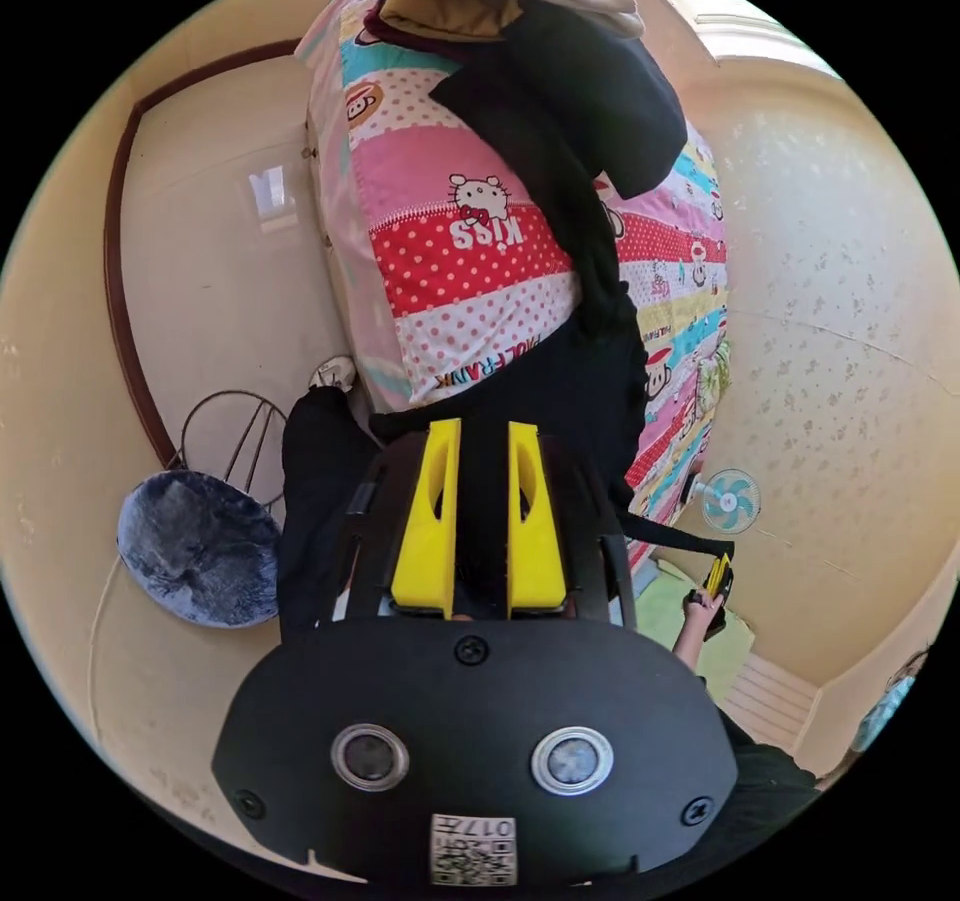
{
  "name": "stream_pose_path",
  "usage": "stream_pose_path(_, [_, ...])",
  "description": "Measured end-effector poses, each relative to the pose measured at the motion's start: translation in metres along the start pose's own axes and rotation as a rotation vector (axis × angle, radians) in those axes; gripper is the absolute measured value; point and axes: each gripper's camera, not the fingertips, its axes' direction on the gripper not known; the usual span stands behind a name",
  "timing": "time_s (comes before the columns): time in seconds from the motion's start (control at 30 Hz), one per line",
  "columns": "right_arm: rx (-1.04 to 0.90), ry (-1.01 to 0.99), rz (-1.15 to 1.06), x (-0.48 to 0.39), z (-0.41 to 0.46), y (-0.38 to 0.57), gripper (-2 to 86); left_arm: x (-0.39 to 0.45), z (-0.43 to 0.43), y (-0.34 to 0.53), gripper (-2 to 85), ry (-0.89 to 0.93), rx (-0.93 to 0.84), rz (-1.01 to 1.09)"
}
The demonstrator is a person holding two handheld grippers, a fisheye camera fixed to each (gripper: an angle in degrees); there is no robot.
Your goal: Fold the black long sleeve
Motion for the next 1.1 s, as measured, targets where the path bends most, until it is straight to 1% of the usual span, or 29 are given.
stream_pose_path(0.03, [-0.059, -0.025, -0.066, -0.025, 0.038, 0.009, 3.4, -0.002, -0.001, -0.005, 8.0, 0.011, -0.001, -0.003])
stream_pose_path(0.07, [-0.093, -0.034, -0.092, -0.036, 0.058, 0.016, 3.4, -0.005, -0.002, -0.017, 8.0, 0.030, -0.006, -0.005])
stream_pose_path(0.13, [-0.220, -0.059, -0.146, -0.069, 0.138, 0.049, 3.4, -0.009, -0.002, -0.037, 8.1, 0.048, -0.013, -0.005])
stream_pose_path(0.17, [-0.252, -0.066, -0.163, -0.076, 0.158, 0.060, 3.3, -0.011, -0.002, -0.051, 8.1, 0.059, -0.014, -0.005])
stream_pose_path(0.2, [-0.320, -0.066, -0.199, -0.085, 0.199, 0.085, 3.3, -0.013, -0.002, -0.066, 8.2, 0.076, -0.012, -0.012])
stream_pose_path(0.23, [-0.428, -0.050, -0.235, -0.090, 0.245, 0.115, 3.2, -0.014, -0.002, -0.074, 8.2, 0.087, -0.008, -0.015])
stream_pose_path(0.27, [-0.499, -0.029, -0.241, -0.089, 0.268, 0.130, 3.2, -0.016, -0.003, -0.090, 8.2, 0.114, 0.001, -0.025])
stream_pose_path(0.33, [-0.831, 0.112, -0.173, -0.072, 0.351, 0.190, 3.0, -0.018, -0.004, -0.117, 8.3, 0.156, 0.016, -0.037])
stream_pose_path(0.4, [-0.937, 0.155, -0.175, -0.067, 0.376, 0.222, 2.6, -0.021, -0.005, -0.158, 8.4, 0.183, 0.045, -0.058])
stream_pose_path(0.53, [-1.038, 0.194, -0.215, -0.064, 0.389, 0.257, 1.5, -0.035, -0.006, -0.215, 8.6, 0.219, 0.143, -0.145])
stream_pose_path(0.67, [-1.081, 0.260, -0.192, -0.048, 0.379, 0.259, 0.9, -0.069, 0.002, -0.264, 8.9, 0.202, 0.262, -0.313])
stream_pose_path(0.77, [-1.067, 0.289, -0.099, -0.029, 0.361, 0.248, 0.7, -0.091, 0.016, -0.289, 9.1, 0.281, 0.293, -0.390])
stream_pose_path(0.87, [-1.022, 0.327, 0.009, -0.011, 0.346, 0.237, 0.8, -0.099, 0.025, -0.292, 9.2, 0.314, 0.315, -0.442])
stream_pose_path(0.93, [-0.987, 0.332, 0.086, -0.001, 0.341, 0.232, 1.0, -0.099, 0.025, -0.287, 9.4, 0.335, 0.345, -0.417])
stream_pose_path(1.07, [-0.938, 0.347, 0.128, 0.002, 0.351, 0.220, 2.1, -0.103, 0.031, -0.286, 9.2, 0.472, 0.368, -0.421])
stream_pose_path(1.1, [-0.924, 0.342, 0.128, 0.000, 0.358, 0.214, 3.0, -0.103, 0.033, -0.291, 9.0, 0.479, 0.369, -0.416])
